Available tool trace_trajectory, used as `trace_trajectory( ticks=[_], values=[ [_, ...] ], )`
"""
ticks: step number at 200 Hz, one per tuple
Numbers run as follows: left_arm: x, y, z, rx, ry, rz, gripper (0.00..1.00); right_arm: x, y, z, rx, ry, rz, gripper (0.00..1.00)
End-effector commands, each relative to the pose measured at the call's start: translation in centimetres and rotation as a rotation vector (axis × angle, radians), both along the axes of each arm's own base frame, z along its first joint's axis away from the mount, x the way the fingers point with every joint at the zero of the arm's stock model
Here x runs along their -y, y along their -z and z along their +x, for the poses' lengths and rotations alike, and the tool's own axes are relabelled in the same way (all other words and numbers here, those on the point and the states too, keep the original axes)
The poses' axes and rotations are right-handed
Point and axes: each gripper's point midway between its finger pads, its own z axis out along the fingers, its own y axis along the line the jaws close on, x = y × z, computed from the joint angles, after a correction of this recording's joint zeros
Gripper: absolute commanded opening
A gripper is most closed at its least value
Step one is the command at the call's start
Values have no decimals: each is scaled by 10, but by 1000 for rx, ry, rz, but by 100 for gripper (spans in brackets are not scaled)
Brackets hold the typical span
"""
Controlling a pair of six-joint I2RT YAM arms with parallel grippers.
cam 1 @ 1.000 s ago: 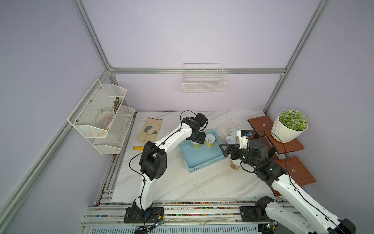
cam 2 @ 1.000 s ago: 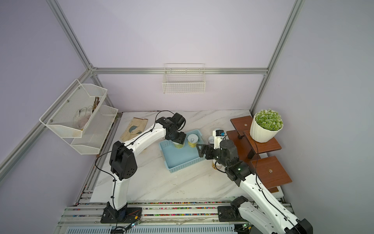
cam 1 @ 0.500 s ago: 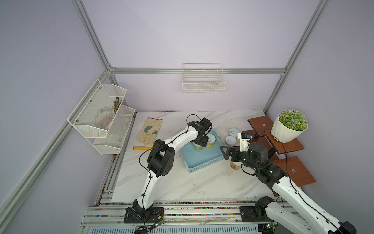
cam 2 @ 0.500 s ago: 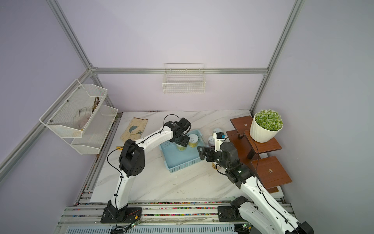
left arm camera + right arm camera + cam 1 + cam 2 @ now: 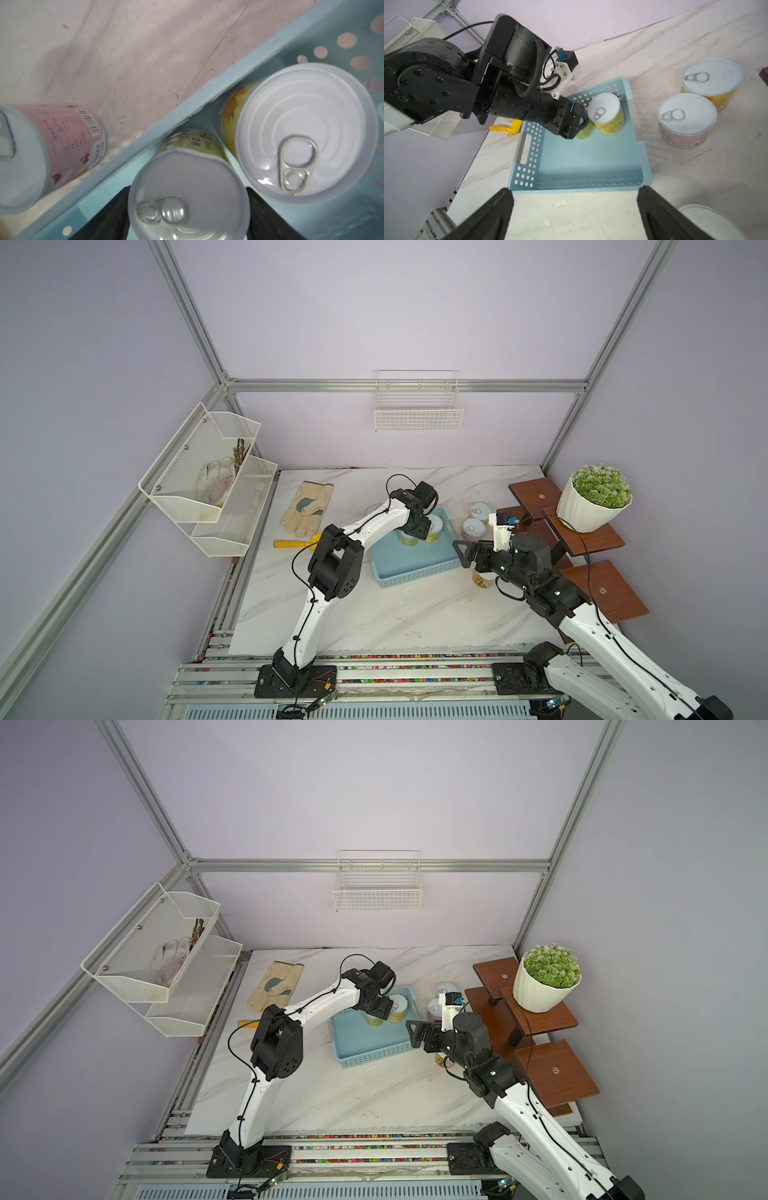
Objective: Put the canned food in the basket
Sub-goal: Place the canned food in the basket.
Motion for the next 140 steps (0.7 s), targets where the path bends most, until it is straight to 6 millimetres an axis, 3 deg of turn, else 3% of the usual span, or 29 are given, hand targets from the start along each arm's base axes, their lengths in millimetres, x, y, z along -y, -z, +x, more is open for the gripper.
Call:
trace_trajectory(
  ticks=[1, 12, 74, 140],
  values=[
    [8, -14, 16, 70, -4, -23, 95, 4, -1, -2, 5, 9, -13, 99],
    [8, -13, 16, 69, -5, -22, 100, 4, -2, -1, 6, 9, -14, 99],
    [3, -31, 12, 78, -8, -25, 100, 6, 0, -1, 2, 16, -28, 99],
    [-19, -102, -18, 174, -13, -103, 100, -3, -9, 4, 16, -47, -86, 98]
  ],
)
